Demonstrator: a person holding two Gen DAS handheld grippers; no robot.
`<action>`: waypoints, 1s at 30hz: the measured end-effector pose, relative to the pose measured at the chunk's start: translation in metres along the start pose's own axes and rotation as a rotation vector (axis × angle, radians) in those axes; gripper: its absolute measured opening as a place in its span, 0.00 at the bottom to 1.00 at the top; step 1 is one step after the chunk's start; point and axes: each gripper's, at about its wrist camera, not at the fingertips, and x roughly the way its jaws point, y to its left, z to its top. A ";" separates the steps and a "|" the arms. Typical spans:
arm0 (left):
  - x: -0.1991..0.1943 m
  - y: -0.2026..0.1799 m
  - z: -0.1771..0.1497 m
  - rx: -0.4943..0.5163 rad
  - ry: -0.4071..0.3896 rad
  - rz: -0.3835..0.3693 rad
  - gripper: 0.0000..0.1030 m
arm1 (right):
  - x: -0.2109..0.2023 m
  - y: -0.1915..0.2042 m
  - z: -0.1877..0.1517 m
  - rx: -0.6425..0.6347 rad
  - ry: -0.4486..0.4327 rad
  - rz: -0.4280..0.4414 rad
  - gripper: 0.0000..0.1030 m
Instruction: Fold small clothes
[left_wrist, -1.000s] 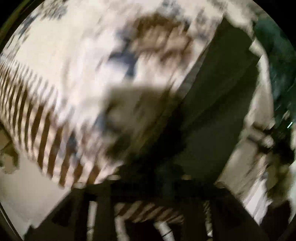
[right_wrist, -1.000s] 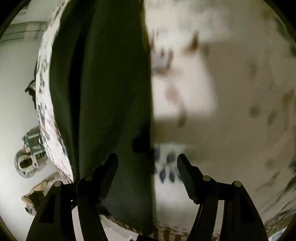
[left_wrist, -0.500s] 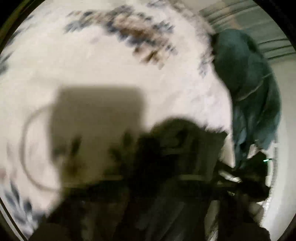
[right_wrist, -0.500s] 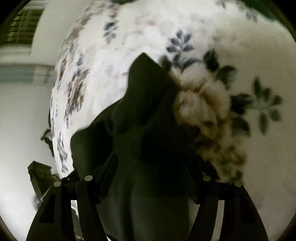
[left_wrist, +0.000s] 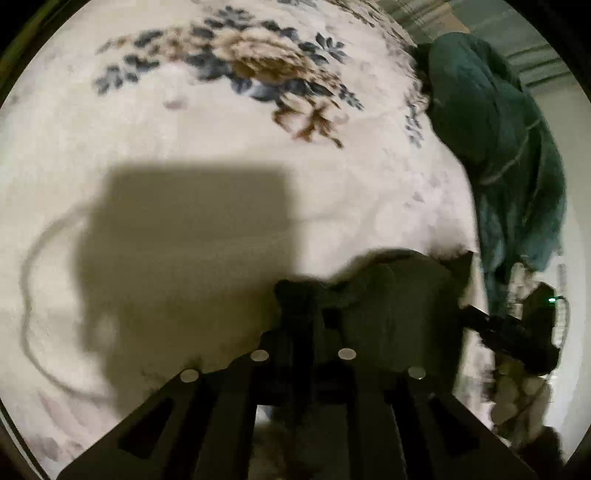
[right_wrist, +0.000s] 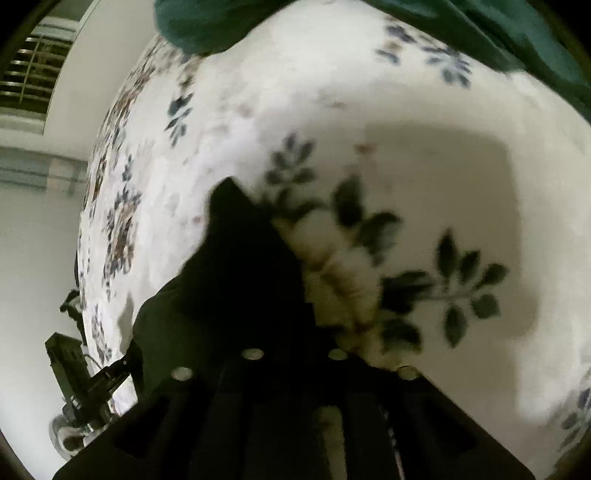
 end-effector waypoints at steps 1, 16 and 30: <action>-0.005 0.004 -0.003 -0.024 0.015 -0.014 0.17 | -0.004 0.006 -0.008 -0.005 0.009 0.014 0.50; -0.110 0.073 -0.273 -0.310 0.099 -0.090 0.62 | -0.047 -0.065 -0.284 0.087 0.357 -0.033 0.55; -0.080 0.044 -0.419 -0.232 0.126 0.157 0.04 | -0.032 -0.100 -0.457 0.121 0.415 0.011 0.19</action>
